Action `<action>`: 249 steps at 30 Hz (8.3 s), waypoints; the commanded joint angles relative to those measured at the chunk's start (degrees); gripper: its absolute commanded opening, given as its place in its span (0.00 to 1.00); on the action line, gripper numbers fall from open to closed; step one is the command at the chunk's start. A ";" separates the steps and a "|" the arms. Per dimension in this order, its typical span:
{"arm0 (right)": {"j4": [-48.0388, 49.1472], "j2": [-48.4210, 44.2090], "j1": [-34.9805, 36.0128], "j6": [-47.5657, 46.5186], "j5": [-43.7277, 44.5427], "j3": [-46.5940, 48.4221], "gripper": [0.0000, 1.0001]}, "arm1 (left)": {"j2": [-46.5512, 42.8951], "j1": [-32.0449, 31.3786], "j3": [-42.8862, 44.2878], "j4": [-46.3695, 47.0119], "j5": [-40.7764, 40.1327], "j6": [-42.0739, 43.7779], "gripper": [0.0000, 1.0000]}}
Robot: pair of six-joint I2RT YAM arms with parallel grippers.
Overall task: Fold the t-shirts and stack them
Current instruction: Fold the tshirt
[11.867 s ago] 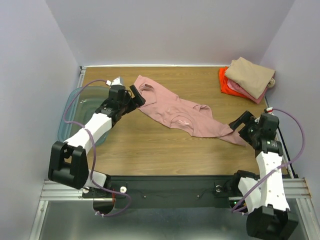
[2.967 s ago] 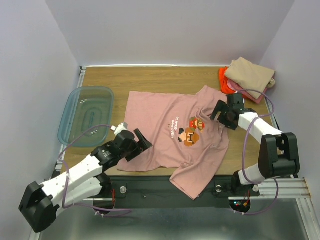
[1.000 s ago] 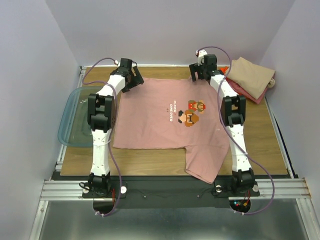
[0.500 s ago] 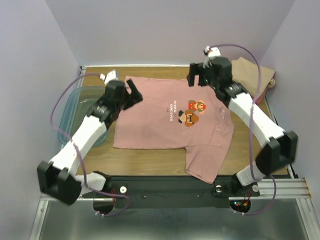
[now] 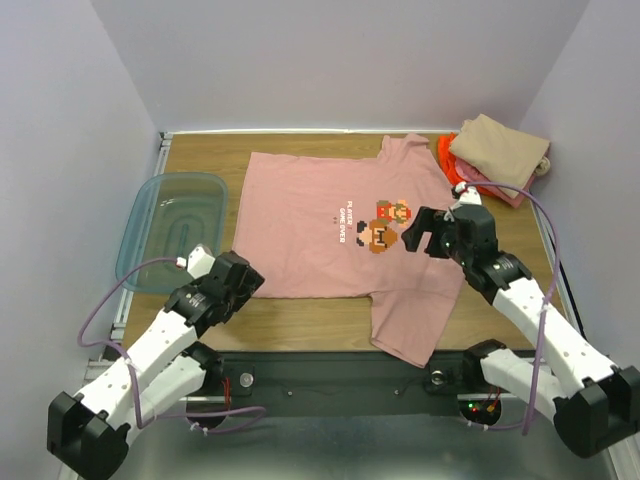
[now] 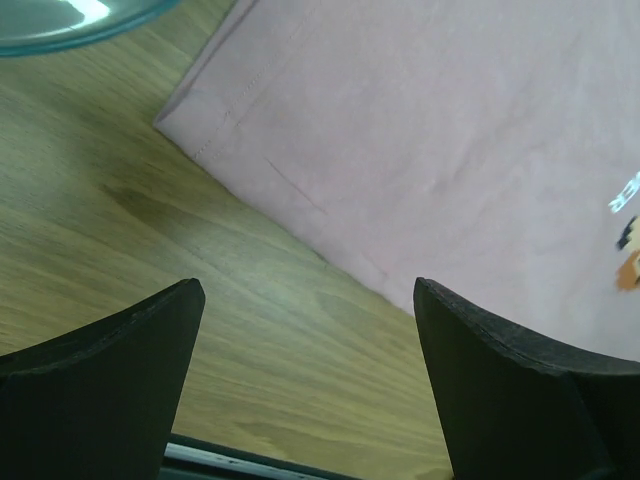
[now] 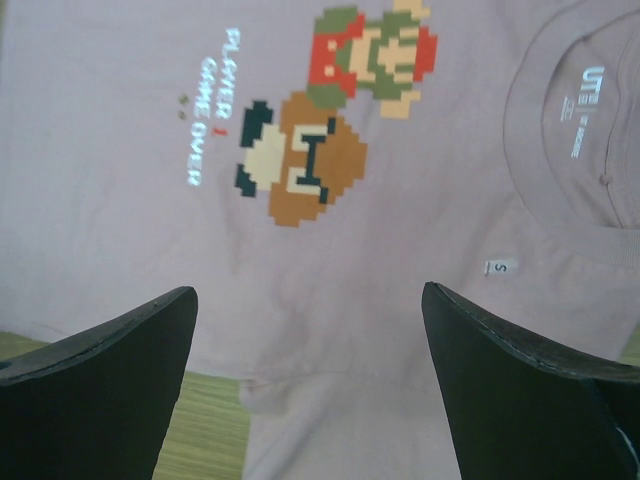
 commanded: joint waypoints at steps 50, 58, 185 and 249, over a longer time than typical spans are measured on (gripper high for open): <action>-30.05 -5.35 16.90 20.40 3.47 -1.41 1.00 | 18.30 11.54 0.38 10.49 -5.17 4.21 0.00; -40.58 10.64 46.08 43.49 18.22 1.73 1.00 | 16.46 11.71 0.83 8.11 -7.46 3.94 0.00; -11.16 47.93 -6.63 2.75 14.39 41.49 0.85 | 49.68 14.18 44.24 18.57 2.29 19.94 0.87; 2.55 29.56 -12.69 9.87 1.63 0.81 1.00 | 55.05 9.43 22.37 29.47 9.24 15.64 0.87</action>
